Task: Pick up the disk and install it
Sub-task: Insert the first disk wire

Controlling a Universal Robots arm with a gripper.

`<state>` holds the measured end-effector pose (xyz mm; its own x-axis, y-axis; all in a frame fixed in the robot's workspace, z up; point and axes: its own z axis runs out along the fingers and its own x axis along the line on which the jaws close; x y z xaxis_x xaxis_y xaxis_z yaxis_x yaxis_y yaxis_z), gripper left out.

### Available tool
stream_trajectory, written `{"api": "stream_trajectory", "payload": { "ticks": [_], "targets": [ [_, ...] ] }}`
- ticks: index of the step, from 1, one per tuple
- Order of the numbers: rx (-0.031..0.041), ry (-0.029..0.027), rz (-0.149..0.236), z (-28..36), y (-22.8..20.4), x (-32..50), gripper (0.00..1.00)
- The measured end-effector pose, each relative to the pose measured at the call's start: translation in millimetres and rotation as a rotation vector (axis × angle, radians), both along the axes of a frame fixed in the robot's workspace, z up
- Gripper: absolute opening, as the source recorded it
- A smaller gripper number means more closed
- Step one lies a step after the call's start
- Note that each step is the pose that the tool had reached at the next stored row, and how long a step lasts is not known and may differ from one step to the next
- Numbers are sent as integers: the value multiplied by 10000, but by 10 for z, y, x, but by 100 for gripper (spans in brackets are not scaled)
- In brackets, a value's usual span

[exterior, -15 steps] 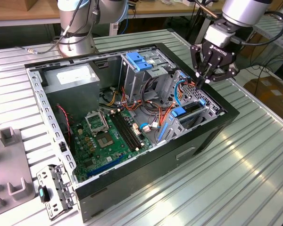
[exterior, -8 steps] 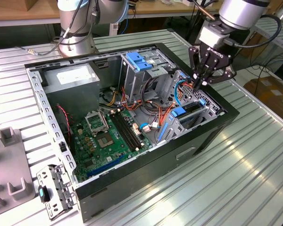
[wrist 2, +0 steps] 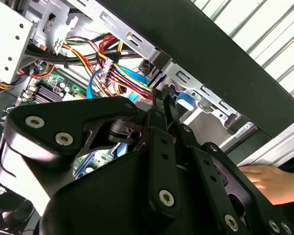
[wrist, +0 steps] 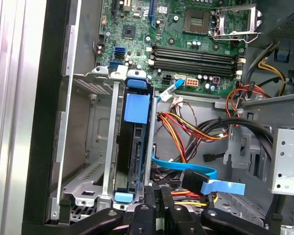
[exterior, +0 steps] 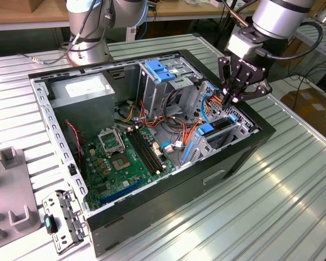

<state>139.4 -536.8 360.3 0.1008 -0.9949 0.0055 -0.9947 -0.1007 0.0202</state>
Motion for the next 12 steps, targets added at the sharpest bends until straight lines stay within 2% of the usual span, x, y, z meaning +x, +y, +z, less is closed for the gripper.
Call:
{"api": "stream_trajectory", "payload": {
  "ticks": [12],
  "targets": [
    [0,0,0,0,-13,0,17]
  ]
}}
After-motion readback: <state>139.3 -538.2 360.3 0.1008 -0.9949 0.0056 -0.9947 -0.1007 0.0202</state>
